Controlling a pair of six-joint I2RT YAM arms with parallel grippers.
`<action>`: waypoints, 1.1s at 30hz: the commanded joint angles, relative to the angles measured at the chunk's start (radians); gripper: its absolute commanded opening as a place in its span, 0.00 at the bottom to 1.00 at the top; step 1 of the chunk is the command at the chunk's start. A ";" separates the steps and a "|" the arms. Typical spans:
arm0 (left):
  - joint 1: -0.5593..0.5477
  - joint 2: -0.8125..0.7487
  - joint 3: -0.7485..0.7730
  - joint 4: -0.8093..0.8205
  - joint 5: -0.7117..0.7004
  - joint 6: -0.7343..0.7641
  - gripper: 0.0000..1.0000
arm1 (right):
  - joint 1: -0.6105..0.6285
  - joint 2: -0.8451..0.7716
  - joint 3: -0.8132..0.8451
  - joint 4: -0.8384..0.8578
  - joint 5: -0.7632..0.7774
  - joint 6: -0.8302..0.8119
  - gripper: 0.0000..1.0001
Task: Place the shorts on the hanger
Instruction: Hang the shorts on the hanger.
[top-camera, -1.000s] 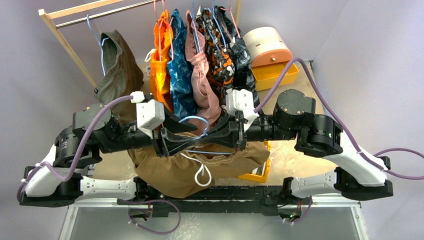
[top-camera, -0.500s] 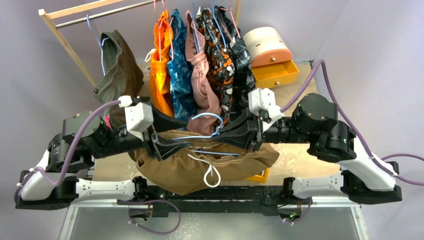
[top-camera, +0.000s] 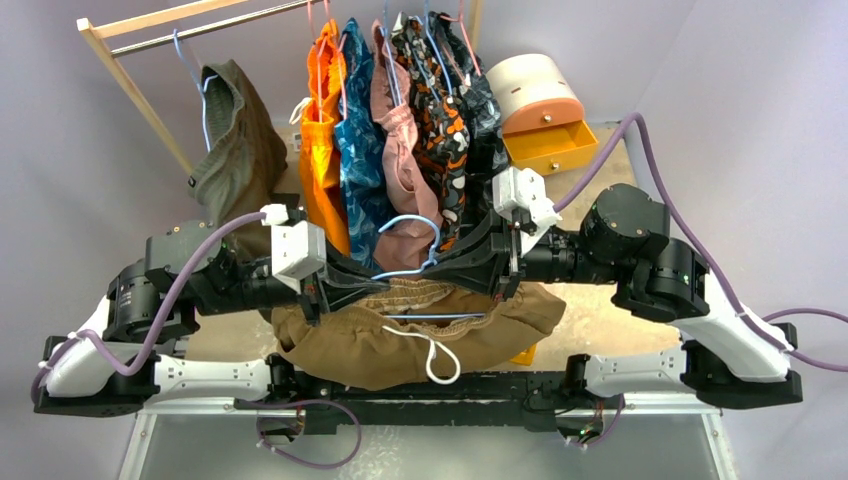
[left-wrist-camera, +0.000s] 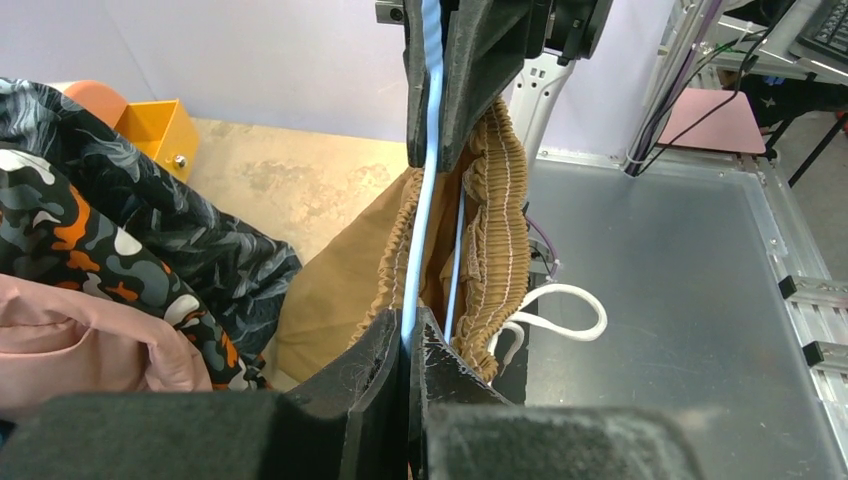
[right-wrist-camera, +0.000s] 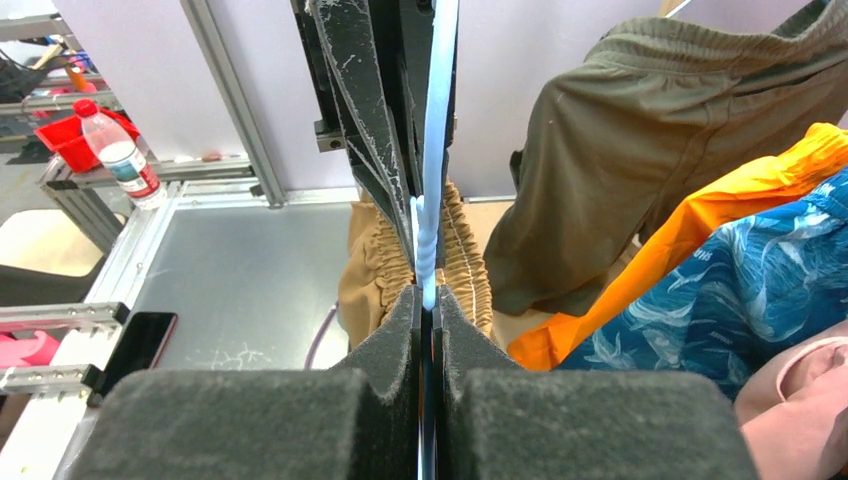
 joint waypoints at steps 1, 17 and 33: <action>0.010 -0.005 0.003 0.113 -0.062 -0.003 0.00 | 0.016 0.010 0.025 0.022 -0.055 0.042 0.06; 0.010 0.002 0.008 0.125 -0.059 0.007 0.00 | 0.016 0.051 0.035 0.089 -0.107 0.063 0.07; 0.012 -0.046 0.369 0.257 -0.110 -0.038 0.69 | 0.016 0.051 0.401 0.060 0.127 -0.138 0.00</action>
